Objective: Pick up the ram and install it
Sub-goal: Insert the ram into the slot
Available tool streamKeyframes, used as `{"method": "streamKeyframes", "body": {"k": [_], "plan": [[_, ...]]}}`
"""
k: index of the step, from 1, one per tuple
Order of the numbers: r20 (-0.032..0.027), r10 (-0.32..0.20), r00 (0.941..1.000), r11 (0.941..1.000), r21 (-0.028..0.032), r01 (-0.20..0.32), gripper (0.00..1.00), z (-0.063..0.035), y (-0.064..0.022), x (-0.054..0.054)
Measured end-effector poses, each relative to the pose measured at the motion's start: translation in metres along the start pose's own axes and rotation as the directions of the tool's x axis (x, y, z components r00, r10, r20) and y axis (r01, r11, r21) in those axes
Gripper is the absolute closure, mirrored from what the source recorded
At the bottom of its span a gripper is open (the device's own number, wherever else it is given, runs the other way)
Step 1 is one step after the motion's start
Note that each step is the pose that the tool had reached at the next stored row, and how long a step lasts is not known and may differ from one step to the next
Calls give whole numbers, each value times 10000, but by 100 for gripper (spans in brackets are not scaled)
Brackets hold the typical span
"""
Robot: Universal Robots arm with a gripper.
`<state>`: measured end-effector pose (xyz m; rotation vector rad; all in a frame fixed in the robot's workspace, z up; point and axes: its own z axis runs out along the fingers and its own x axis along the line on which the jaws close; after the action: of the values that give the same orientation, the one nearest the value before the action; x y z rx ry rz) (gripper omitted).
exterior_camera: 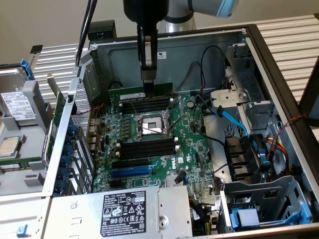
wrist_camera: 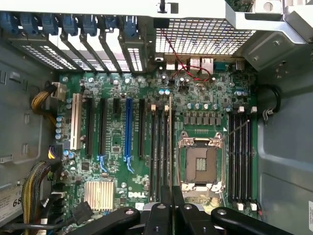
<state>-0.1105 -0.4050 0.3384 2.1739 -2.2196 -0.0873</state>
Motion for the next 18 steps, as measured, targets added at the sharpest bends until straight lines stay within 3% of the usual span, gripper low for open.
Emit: {"method": "streamKeyframes", "body": {"k": [12,18], "plan": [[5,44,10000,10000,1,-44,87,212,-16,1],[4,51,10000,10000,1,-51,87,216,-15,1]]}}
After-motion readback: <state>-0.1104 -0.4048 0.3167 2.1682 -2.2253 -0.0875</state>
